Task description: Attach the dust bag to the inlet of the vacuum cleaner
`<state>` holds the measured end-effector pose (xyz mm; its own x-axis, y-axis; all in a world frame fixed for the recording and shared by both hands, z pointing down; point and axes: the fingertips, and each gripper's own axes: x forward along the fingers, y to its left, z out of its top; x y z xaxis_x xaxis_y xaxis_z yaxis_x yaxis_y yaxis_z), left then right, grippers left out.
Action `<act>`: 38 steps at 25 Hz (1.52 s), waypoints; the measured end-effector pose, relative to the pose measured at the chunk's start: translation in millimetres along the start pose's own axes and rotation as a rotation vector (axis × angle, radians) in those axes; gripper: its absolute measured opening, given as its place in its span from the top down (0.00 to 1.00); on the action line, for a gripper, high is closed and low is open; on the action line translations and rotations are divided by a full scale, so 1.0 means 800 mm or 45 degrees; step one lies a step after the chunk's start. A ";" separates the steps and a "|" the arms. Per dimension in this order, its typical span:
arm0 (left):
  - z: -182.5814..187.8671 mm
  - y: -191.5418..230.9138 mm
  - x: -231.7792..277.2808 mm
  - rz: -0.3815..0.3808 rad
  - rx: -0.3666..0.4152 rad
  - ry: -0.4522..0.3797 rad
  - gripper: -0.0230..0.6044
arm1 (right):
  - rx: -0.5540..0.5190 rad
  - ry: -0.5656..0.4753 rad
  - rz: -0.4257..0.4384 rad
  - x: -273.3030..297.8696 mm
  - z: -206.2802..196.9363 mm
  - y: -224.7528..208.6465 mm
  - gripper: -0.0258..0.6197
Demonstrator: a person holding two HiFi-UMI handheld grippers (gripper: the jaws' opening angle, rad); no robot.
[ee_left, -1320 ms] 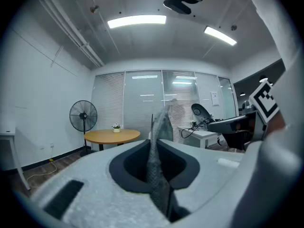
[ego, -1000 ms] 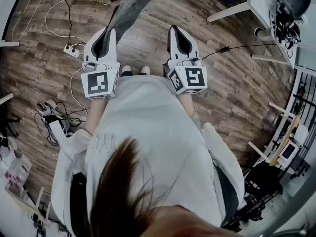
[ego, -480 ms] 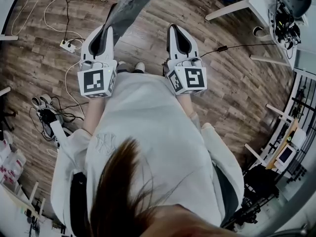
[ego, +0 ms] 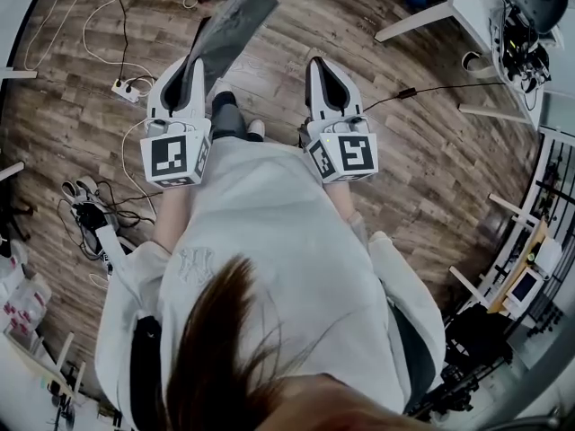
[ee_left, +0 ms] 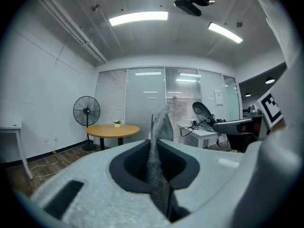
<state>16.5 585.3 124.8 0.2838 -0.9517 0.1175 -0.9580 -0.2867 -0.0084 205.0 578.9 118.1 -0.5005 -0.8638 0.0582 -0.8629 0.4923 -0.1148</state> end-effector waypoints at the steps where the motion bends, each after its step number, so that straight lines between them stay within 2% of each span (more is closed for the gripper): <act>1: 0.000 0.002 0.004 -0.002 0.002 0.003 0.90 | -0.005 0.002 0.008 0.003 0.000 0.000 0.96; 9: -0.004 0.035 0.057 -0.036 -0.011 0.028 0.90 | 0.023 -0.016 -0.032 0.060 0.006 -0.016 0.96; 15: 0.008 0.085 0.113 -0.104 0.000 0.030 0.90 | 0.054 -0.034 -0.075 0.139 0.020 -0.016 0.96; 26: 0.027 0.175 0.202 -0.211 0.028 0.022 0.90 | 0.012 -0.035 -0.130 0.254 0.036 -0.006 0.96; 33: 0.025 0.207 0.236 -0.198 0.004 0.037 0.90 | 0.022 -0.007 -0.091 0.291 0.034 -0.005 0.96; 38: 0.018 0.205 0.258 -0.196 -0.014 0.067 0.90 | 0.034 0.008 -0.076 0.311 0.030 -0.020 0.96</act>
<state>-81.8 340.3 133.4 0.4248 -0.8894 0.1688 -0.9039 -0.4271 0.0243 95.8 353.2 110.4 -0.4487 -0.8908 0.0716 -0.8890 0.4367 -0.1377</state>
